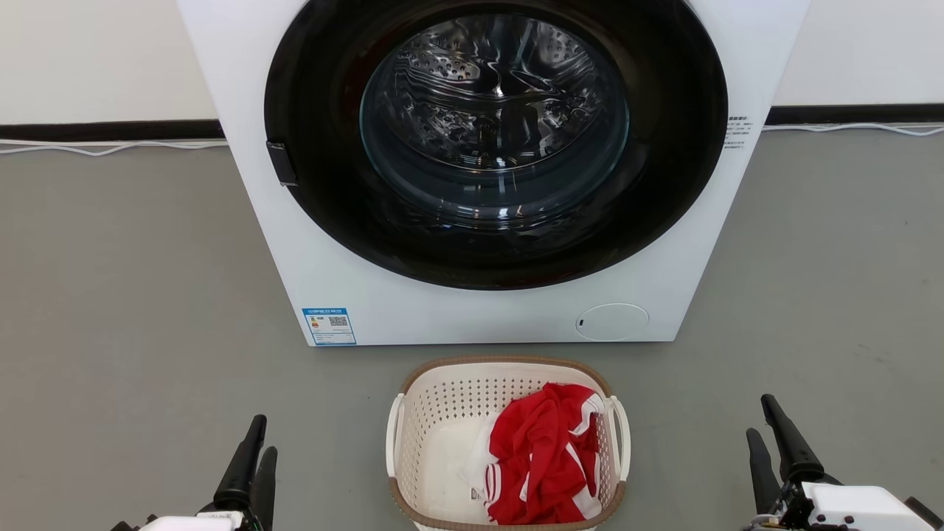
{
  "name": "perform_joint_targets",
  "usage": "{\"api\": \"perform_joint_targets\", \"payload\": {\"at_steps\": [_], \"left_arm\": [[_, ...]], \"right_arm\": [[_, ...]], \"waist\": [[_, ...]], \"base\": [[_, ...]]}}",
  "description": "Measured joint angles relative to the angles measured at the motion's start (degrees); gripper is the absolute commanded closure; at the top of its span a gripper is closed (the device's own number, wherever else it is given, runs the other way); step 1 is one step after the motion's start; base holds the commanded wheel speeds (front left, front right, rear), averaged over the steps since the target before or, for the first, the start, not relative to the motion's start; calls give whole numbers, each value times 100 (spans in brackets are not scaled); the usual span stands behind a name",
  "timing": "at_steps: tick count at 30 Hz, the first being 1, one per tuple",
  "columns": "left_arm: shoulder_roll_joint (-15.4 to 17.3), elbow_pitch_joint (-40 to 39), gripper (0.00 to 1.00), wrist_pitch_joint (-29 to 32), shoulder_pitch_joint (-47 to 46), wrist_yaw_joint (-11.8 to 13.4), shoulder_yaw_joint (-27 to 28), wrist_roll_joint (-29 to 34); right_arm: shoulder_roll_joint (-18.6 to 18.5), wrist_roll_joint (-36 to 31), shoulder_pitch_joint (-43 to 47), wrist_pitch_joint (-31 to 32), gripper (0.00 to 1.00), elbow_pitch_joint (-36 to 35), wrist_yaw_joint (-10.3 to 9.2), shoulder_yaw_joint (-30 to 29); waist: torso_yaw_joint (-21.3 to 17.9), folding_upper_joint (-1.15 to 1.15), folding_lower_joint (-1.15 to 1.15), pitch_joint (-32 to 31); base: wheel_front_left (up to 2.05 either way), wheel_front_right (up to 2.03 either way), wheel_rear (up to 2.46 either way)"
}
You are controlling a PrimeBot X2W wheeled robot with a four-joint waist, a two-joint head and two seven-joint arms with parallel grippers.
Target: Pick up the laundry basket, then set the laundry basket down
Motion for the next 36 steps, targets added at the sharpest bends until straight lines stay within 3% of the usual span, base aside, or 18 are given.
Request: {"api": "perform_joint_targets", "payload": {"at_steps": [8, 16, 26, 36], "left_arm": [[1, -26, 0, -120, 0, 0, -41, 51], [3, -67, 0, -230, 0, 0, -65, 441], [10, -171, 0, -379, 0, 25, -156, 1234], [20, -200, 0, -579, 1, 93, -334, 2420]], "right_arm": [[-1, -147, 1, -87, 0, -43, 0, 16], [-1, -777, 1, -210, 0, -145, 1, 32], [-8, -2023, 1, -374, 0, -302, 1, 121], [-31, -3217, 2, -543, 0, -396, 1, 204]], "waist": [[1, 0, -1, 9], [5, 0, -2, 9], [12, 0, -2, 8], [19, 0, -2, 3]], "base": [[0, 0, 0], [0, 0, 0], [0, 0, 0], [0, 0, 0]]}}
